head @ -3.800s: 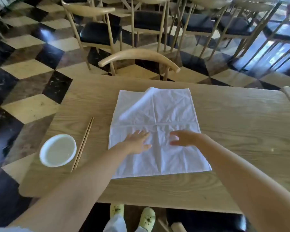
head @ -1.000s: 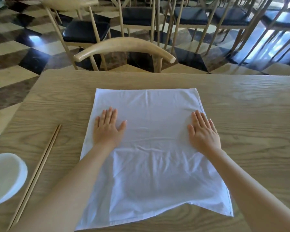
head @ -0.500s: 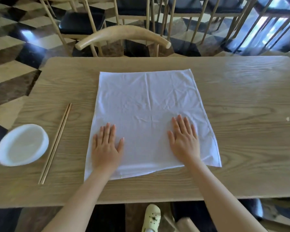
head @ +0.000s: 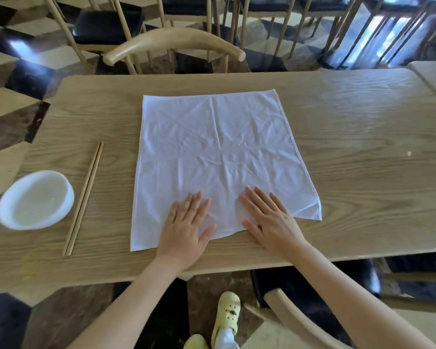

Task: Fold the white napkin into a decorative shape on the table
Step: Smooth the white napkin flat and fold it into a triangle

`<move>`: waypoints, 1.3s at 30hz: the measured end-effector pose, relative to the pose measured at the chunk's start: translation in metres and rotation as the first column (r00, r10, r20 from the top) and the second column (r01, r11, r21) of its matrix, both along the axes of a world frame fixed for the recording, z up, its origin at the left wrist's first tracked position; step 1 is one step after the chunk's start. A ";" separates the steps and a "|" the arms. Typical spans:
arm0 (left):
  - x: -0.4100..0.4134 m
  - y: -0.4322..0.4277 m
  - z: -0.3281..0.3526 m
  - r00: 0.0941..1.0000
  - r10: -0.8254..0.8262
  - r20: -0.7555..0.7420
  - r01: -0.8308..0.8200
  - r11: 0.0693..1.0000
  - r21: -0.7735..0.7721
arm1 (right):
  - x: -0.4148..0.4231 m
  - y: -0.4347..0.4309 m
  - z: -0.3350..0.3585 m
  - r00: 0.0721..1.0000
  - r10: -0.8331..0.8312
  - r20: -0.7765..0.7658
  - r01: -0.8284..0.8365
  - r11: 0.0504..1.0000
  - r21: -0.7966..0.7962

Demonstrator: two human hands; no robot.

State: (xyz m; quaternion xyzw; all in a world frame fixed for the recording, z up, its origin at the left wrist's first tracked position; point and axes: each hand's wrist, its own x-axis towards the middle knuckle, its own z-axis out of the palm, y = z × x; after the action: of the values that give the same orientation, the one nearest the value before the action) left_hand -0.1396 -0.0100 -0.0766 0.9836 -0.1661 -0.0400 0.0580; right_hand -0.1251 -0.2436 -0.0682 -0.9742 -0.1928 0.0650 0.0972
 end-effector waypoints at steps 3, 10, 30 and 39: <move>-0.002 0.033 -0.003 0.988 -0.153 0.011 0.152 0.987 0.053 | -0.004 -0.039 0.004 0.999 0.035 0.031 -0.037 0.998 0.055; -0.003 0.059 0.013 0.965 -0.258 0.053 0.260 0.965 -0.028 | -0.002 -0.093 0.017 0.928 0.002 0.372 0.029 0.996 -0.079; -0.012 0.037 0.025 0.995 -0.076 0.071 0.076 0.997 0.004 | -0.006 -0.115 0.024 0.938 -0.025 0.347 0.090 0.981 -0.172; -0.019 0.046 0.024 0.993 -0.091 0.075 0.098 0.990 -0.097 | 0.013 -0.117 0.044 0.969 -0.180 -0.167 0.218 0.943 0.251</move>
State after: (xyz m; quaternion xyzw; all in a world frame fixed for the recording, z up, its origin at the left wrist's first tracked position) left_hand -0.1590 0.0359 -0.0525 0.9713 -0.2161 0.0002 0.0997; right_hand -0.1122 -0.3607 -0.0244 -0.9595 -0.0929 0.0973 0.2475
